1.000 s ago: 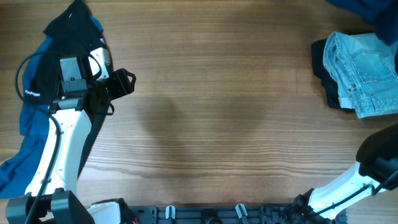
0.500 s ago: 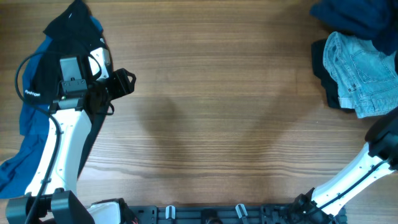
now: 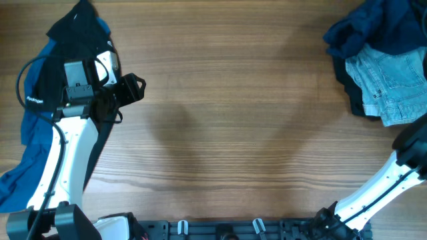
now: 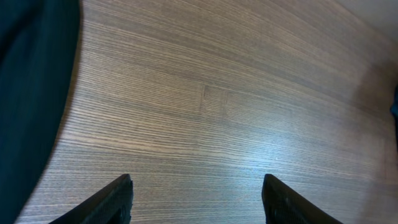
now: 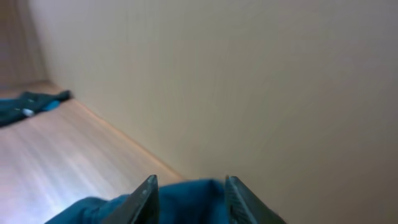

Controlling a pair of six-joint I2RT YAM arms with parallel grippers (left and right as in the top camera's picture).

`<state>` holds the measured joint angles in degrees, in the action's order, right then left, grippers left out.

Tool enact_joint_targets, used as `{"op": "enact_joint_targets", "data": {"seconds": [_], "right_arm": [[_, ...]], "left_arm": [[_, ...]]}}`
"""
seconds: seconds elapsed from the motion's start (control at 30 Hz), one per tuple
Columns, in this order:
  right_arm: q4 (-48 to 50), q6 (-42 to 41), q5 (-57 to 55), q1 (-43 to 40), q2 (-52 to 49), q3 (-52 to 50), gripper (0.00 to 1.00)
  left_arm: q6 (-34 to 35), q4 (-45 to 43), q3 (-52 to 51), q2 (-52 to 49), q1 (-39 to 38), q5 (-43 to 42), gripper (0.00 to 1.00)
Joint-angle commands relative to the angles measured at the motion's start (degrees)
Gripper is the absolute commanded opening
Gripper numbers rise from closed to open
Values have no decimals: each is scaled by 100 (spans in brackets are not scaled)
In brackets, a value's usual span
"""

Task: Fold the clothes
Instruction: 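Place the garment on top of the jeans with the right gripper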

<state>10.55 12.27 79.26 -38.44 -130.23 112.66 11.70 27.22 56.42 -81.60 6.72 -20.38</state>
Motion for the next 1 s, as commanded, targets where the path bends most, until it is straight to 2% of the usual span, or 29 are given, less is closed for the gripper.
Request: {"op": "enact_joint_targets", "data": {"seconds": [0.0, 0.13, 0.17, 0.2, 0.27, 0.33, 0.4, 0.47, 0.67, 0.87, 0.97], "right_arm": [[59, -946, 890, -247, -229, 92, 36], [922, -2940, 1137, -332, -229, 92, 49], [1167, -3512, 1132, -330, -229, 92, 55], [1508, -4127, 1126, -306, -229, 92, 67], [2446, -5418, 1023, -208, -229, 92, 99], [3589, -6395, 944, -103, -227, 92, 100], [5263, -7705, 887, 37, -225, 92, 100], [6019, -8614, 870, 98, -219, 111, 99], [5799, -10301, 1099, 90, -214, 140, 100], [5453, -10898, 929, 76, -214, 140, 100], [4684, -10981, 553, -9, -214, 140, 99]], "left_arm": [[72, -11, 4, -28, -24, 33, 66], [72, -101, 4, -28, -24, 31, 66], [74, -109, 4, -28, -24, 31, 66], [72, -111, 4, -28, -24, 31, 66], [72, -111, 4, -28, -24, 31, 66], [72, -109, 4, -28, -24, 31, 66], [72, -107, 4, -28, -24, 31, 66], [72, -107, 4, -28, -24, 31, 66], [72, -116, 4, -28, -24, 31, 68], [70, -131, 4, -28, -24, 31, 70], [72, -131, 4, -28, -24, 31, 70]]}}
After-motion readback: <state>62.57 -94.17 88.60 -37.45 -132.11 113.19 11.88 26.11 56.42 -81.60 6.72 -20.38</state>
